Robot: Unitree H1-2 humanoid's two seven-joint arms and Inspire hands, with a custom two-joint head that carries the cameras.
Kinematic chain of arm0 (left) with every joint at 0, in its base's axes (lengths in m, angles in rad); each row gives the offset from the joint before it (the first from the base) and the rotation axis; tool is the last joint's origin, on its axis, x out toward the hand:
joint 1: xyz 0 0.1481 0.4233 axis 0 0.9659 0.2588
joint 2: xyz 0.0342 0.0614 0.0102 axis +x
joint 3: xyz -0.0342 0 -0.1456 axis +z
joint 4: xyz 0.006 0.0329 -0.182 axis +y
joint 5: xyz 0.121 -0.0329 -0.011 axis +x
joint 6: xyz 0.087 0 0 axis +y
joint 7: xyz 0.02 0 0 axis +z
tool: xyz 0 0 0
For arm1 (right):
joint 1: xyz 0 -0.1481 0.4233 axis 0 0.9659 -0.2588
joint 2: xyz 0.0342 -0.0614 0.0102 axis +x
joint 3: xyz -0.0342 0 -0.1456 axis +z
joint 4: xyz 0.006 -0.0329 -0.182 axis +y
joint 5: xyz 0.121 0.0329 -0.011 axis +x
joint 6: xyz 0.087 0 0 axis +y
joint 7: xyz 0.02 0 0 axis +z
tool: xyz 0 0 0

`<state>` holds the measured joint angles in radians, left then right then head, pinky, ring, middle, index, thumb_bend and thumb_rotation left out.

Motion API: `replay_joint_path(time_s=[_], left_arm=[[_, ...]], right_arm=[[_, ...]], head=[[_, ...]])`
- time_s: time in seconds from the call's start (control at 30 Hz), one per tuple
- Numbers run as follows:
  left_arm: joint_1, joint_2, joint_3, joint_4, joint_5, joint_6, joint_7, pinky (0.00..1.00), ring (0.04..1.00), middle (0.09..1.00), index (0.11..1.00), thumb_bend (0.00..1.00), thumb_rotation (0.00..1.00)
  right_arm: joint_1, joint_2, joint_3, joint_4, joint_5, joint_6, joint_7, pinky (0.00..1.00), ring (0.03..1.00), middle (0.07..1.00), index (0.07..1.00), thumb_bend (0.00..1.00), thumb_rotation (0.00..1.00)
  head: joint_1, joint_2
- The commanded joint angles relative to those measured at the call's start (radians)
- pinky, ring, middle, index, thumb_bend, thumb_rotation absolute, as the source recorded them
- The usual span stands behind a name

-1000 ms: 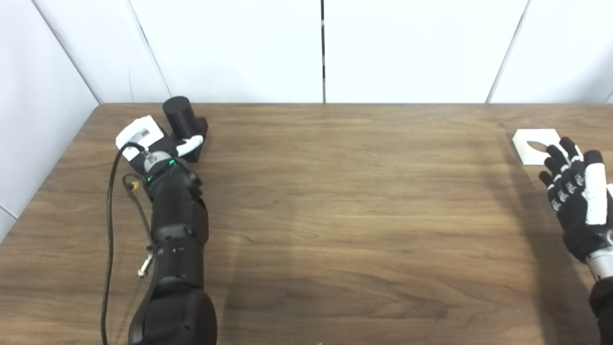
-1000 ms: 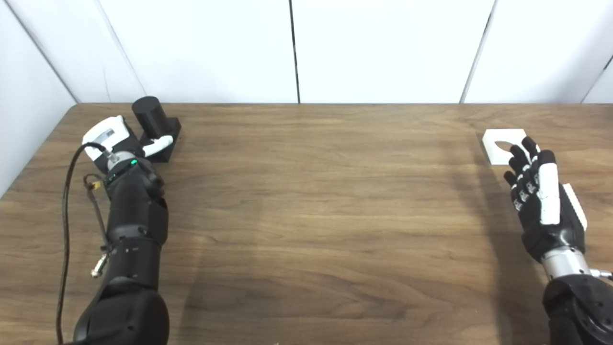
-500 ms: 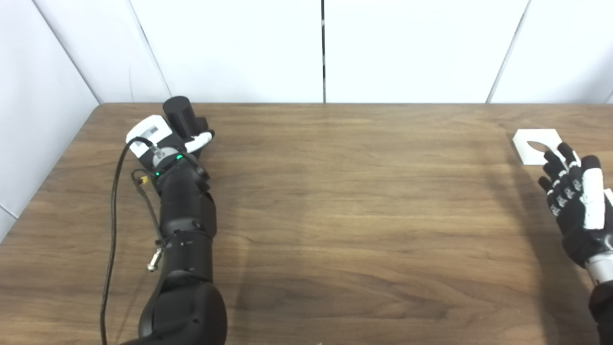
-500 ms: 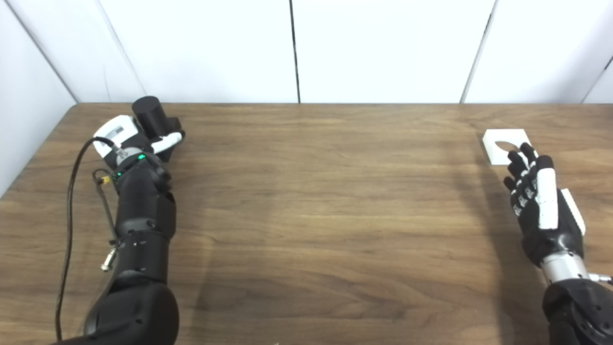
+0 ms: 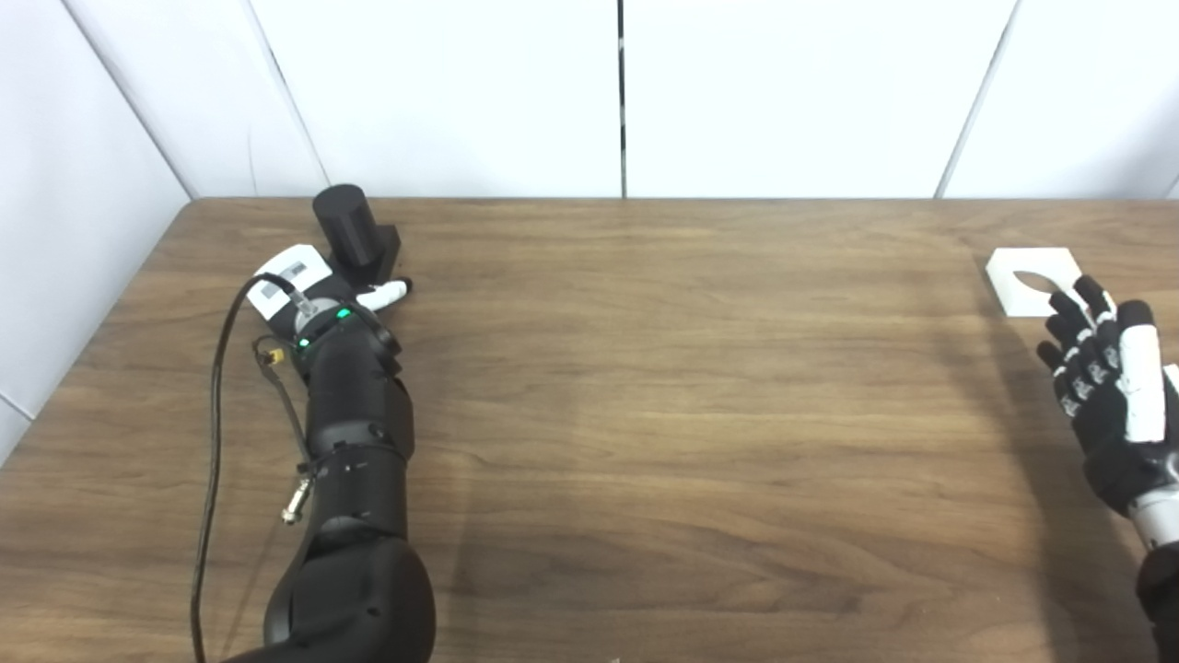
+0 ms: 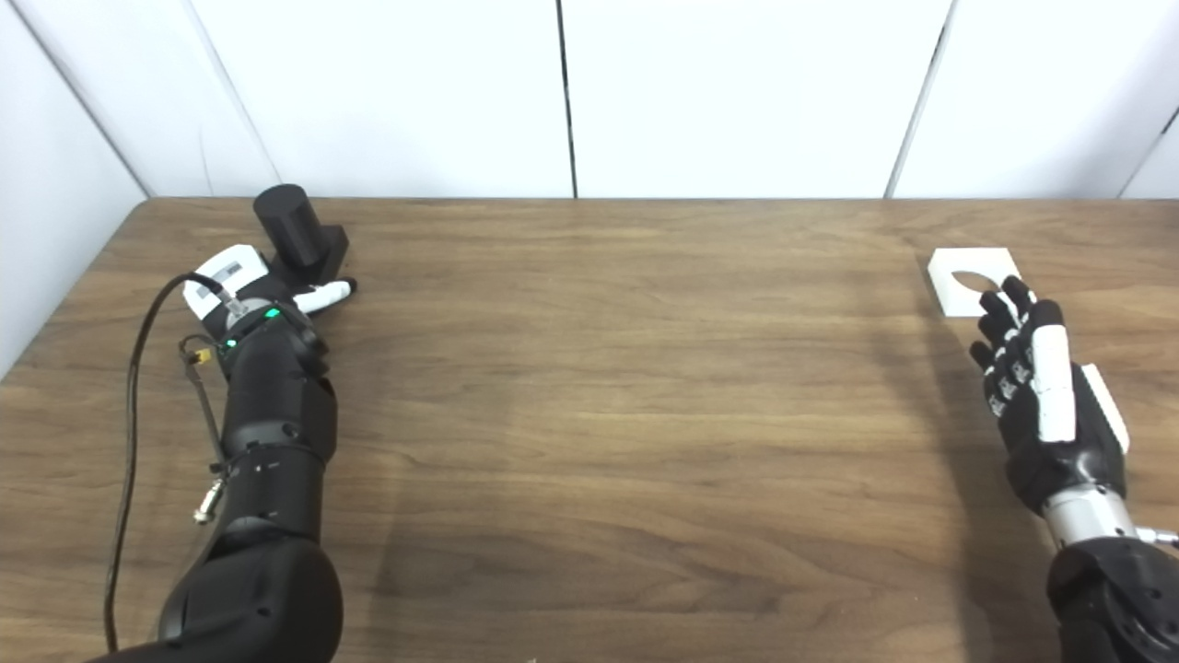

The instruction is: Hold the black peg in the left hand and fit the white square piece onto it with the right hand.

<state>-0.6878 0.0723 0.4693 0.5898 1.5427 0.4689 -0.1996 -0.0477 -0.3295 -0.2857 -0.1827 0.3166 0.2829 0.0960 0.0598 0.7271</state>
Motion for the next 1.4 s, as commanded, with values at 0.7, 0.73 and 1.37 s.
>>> replay_joint_path(time_s=[0.7, 0.73, 1.37], left_arm=[[-0.001, 0.071, -0.091, 0.025, -0.157, 0.001, 0.163, 1.00, 1.000, 1.000, 0.765, 0.63, 0.33], [0.002, 0.074, -0.100, 0.026, -0.165, 0.001, 0.171, 1.00, 1.000, 1.000, 0.734, 0.64, 0.31], [0.028, 0.107, -0.171, 0.031, -0.302, 0.001, 0.267, 1.00, 0.978, 0.935, 0.496, 0.51, 0.06]], right_arm=[[-0.010, -0.035, -0.005, -0.043, 0.012, -0.007, 0.032, 1.00, 0.999, 0.954, 1.000, 0.55, 0.94], [-0.009, -0.036, -0.005, -0.043, 0.011, -0.008, 0.033, 1.00, 0.998, 0.954, 1.000, 0.55, 0.95], [-0.009, -0.032, -0.010, -0.037, 0.026, -0.009, 0.038, 1.00, 0.989, 0.946, 1.000, 0.55, 0.94]], head=[[0.002, 0.001], [0.003, 0.003], [0.001, 0.002]])
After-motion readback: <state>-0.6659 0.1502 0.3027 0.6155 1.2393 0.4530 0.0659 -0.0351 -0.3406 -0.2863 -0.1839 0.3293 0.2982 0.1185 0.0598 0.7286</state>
